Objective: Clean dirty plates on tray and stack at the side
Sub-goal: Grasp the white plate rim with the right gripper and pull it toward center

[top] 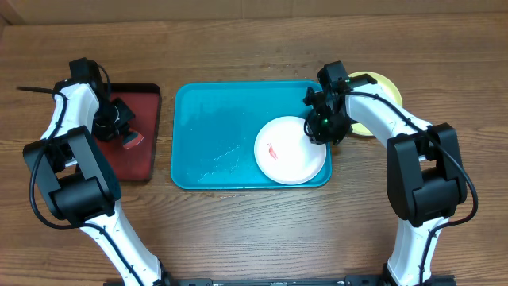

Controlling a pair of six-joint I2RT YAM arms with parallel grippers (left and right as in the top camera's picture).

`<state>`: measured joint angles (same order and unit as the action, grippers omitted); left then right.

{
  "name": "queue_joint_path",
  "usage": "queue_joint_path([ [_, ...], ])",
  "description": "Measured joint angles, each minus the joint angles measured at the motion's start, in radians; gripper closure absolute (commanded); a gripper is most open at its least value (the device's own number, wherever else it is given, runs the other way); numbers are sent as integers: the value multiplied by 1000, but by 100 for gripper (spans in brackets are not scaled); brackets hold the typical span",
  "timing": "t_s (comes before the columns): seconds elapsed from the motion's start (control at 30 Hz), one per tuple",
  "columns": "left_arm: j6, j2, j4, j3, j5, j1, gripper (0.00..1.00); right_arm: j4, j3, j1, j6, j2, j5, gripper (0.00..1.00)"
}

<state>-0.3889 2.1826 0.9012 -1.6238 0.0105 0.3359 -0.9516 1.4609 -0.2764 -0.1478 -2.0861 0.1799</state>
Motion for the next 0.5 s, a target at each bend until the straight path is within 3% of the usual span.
queue_joint_path([
  [0.17, 0, 0, 0, 0, 0, 0, 96, 41, -3, -1, 71, 1, 15, 96],
  [0.5, 0, 0, 0, 0, 0, 0, 96, 272, -14, -89, 254, 0, 93, 95],
])
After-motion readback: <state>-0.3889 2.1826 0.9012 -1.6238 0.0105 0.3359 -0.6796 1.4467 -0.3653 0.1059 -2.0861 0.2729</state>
